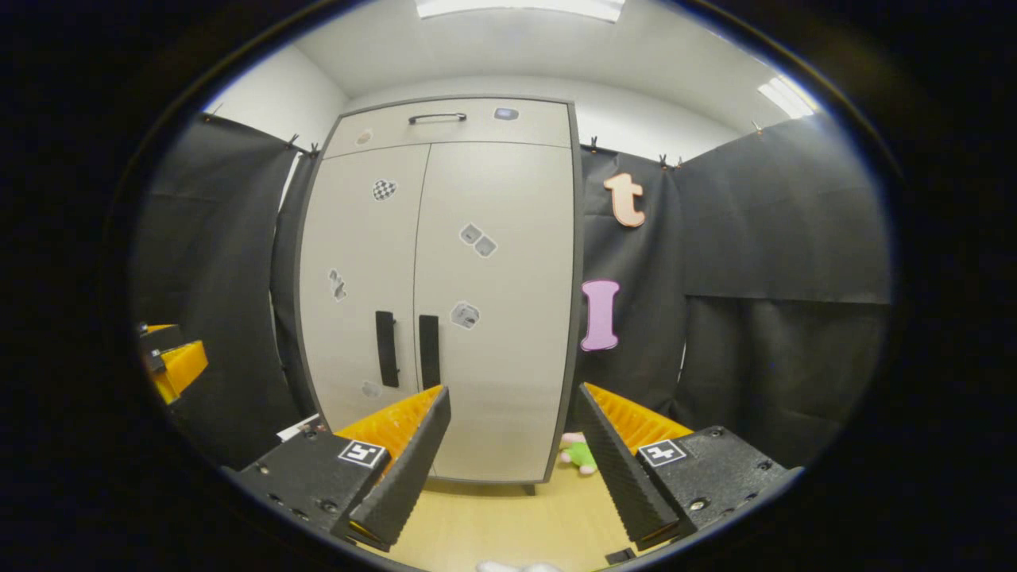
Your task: Open the right door of the double-door shoe cabinet with the right hand, and open the left door with the left hand.
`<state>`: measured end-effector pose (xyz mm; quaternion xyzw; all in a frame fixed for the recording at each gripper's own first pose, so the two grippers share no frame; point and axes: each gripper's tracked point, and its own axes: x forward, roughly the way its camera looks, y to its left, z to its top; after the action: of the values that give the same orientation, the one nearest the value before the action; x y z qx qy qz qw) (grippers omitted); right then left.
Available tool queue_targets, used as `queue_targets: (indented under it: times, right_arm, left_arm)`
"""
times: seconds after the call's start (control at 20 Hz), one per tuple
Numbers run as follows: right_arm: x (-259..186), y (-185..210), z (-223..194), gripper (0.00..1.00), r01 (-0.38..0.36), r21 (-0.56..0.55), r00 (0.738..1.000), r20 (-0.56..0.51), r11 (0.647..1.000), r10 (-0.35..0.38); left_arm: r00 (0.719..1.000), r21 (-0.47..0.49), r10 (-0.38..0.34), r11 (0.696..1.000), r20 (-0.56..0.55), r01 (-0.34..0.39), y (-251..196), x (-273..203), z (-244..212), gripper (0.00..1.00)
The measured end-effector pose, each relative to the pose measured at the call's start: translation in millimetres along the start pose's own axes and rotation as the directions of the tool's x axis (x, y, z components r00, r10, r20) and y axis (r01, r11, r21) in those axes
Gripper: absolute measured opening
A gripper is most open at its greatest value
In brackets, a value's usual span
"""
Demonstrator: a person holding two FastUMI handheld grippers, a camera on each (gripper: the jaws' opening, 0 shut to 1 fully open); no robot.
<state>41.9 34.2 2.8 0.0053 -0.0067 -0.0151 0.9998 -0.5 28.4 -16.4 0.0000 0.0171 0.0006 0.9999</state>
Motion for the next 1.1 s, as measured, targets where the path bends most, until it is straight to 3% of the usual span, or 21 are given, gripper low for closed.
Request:
queue_targets:
  times: [0.7,1.1]
  right_arm:
    - [180,106,-23,0.99,-0.127,0.018,0.99,-0.064,0.992,0.128]
    - [239,123,-35,0.81,-0.124,0.038,0.986,-0.11,0.992,0.127]
  left_arm:
    - [0.984,0.044,0.169,0.985,-0.055,-0.167,22,-4,-23,0.96]
    - [0.947,0.048,0.307,0.952,-0.094,-0.303,56,0,-31,0.96]
